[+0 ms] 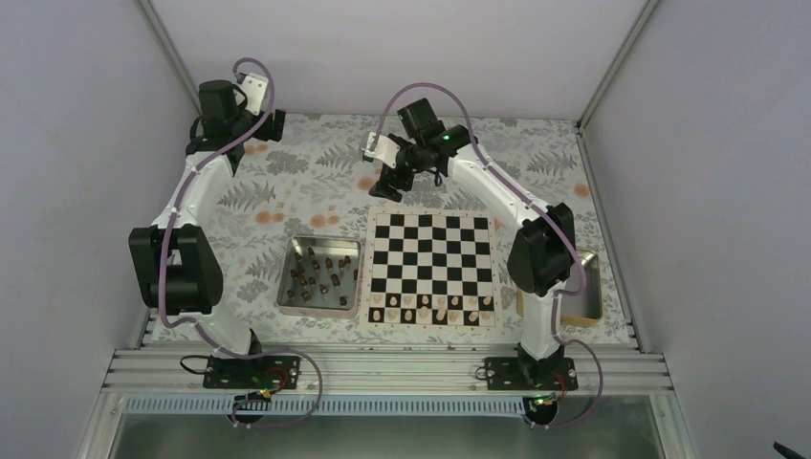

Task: Set up the chess pieces on the board
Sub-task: Pick up the chess piece from the storage box.

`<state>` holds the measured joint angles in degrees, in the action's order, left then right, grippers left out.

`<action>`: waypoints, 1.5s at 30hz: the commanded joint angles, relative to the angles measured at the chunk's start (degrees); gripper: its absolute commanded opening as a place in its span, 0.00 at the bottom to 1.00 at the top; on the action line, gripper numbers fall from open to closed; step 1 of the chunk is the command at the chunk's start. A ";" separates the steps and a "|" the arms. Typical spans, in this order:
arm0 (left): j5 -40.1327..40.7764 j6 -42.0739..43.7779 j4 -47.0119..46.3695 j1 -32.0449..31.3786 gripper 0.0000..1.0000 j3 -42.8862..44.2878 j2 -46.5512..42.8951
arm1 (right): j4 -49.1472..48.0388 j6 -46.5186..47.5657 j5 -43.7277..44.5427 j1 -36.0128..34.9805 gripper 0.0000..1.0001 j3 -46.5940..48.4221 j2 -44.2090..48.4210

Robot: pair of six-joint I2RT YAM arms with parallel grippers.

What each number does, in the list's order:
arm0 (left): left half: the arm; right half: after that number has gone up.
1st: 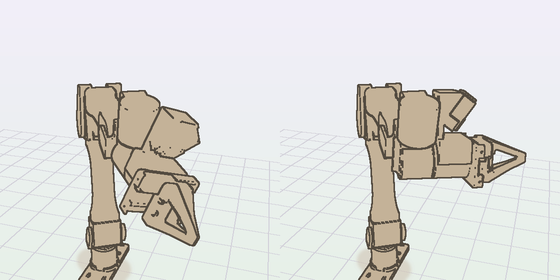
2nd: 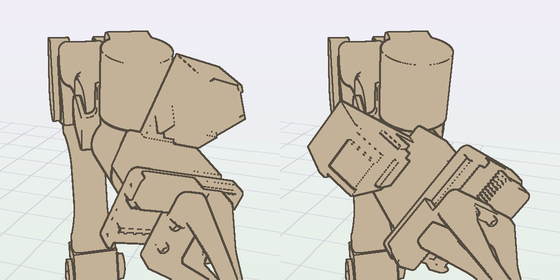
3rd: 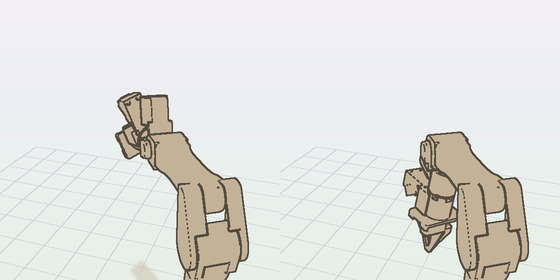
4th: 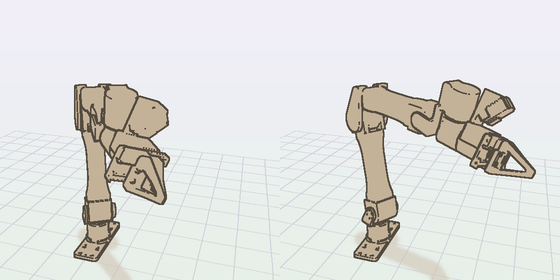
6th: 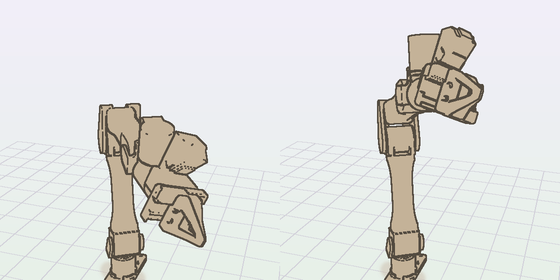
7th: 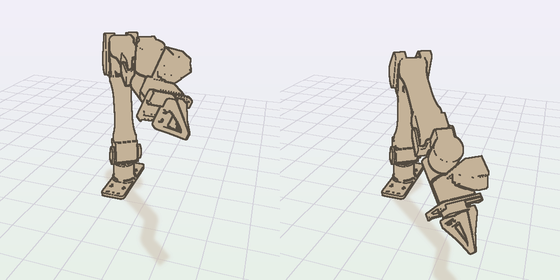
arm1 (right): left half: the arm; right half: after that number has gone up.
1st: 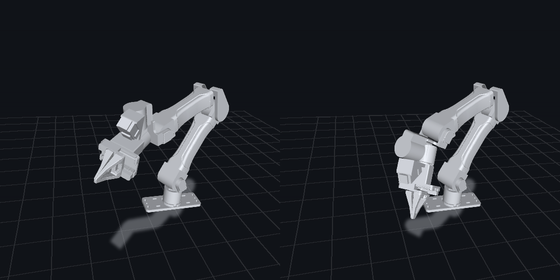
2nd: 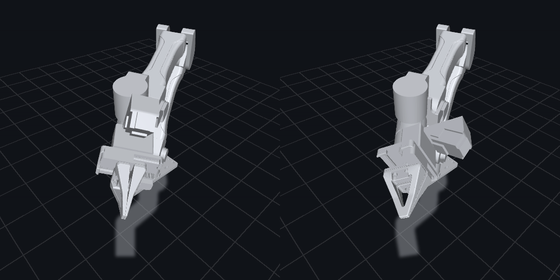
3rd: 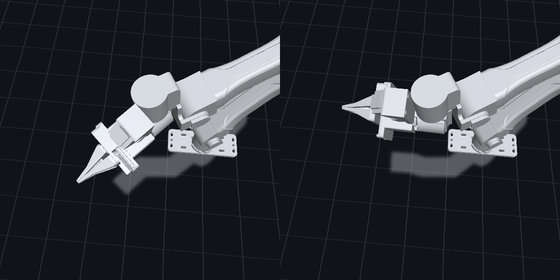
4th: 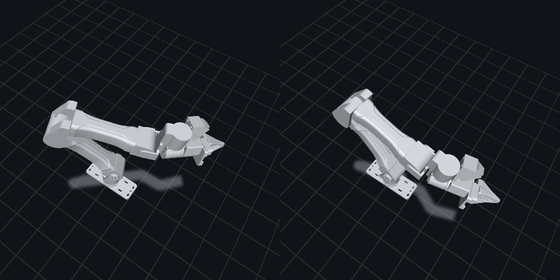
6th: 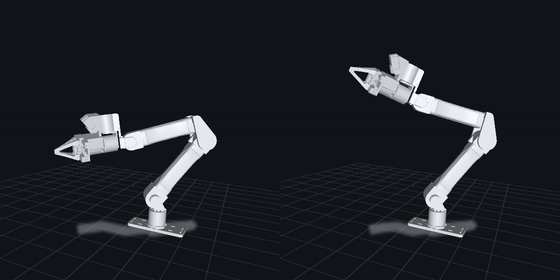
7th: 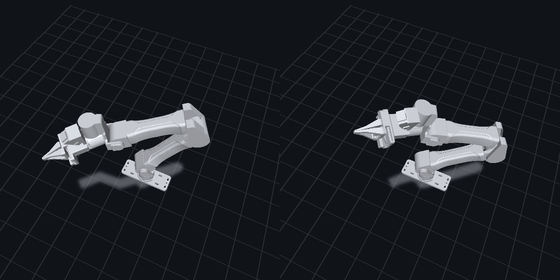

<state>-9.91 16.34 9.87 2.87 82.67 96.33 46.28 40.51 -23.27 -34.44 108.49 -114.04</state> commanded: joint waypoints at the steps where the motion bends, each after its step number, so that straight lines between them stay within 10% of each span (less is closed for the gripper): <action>1: 0.25 1.05 -0.55 0.20 1.00 0.60 -1.81 | -0.14 0.57 0.36 -0.30 1.00 -0.51 -0.12; 19: 0.34 1.50 -0.56 0.30 1.00 0.57 -2.21 | 3.08 1.87 -0.36 -3.23 0.99 1.24 -1.29; 45: 0.02 1.68 -1.17 0.29 1.00 -0.32 -2.49 | 13.18 6.79 5.43 -23.80 0.58 0.22 -9.64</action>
<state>-9.47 17.41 9.58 2.87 82.65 95.50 58.54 46.46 -16.73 -56.95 108.86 -122.23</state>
